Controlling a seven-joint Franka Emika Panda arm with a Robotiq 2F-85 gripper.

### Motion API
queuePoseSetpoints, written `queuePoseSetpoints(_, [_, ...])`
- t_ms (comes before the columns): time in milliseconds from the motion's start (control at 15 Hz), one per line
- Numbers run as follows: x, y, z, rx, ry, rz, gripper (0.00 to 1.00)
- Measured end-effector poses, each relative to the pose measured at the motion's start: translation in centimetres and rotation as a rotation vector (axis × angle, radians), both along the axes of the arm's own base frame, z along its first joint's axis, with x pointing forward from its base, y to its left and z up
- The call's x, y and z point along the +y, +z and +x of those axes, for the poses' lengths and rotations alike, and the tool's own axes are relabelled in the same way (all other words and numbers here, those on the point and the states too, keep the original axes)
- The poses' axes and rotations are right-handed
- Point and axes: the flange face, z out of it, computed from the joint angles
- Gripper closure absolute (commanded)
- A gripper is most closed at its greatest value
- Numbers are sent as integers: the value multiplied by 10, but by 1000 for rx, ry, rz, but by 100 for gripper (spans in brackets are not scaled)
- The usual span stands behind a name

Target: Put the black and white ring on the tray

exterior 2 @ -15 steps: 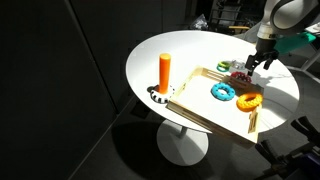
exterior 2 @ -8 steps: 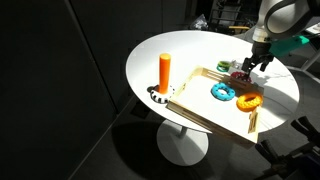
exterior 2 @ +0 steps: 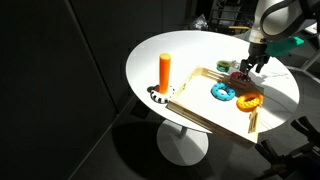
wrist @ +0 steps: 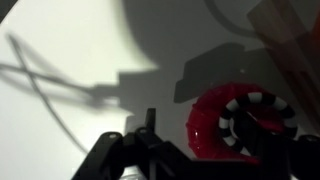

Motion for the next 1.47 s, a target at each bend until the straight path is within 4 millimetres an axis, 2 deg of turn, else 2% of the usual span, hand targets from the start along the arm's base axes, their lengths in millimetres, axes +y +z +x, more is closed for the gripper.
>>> queuePoseSetpoints(67, [0, -1, 0, 1, 0, 0, 58])
queuePoseSetpoints(200, [0, -2, 0, 3, 0, 0, 63])
queuePoseSetpoints(333, [0, -3, 0, 3, 0, 0, 88])
queuePoseSetpoints(400, [0, -3, 0, 4, 0, 0, 88])
queuePoseSetpoints(533, [0, -3, 1, 2, 0, -1, 98])
queuePoseSetpoints(1067, [0, 11, 13, -29, 2, -4, 95])
queuePoseSetpoints(1467, [16, 57, 33, -114, 26, 2, 95])
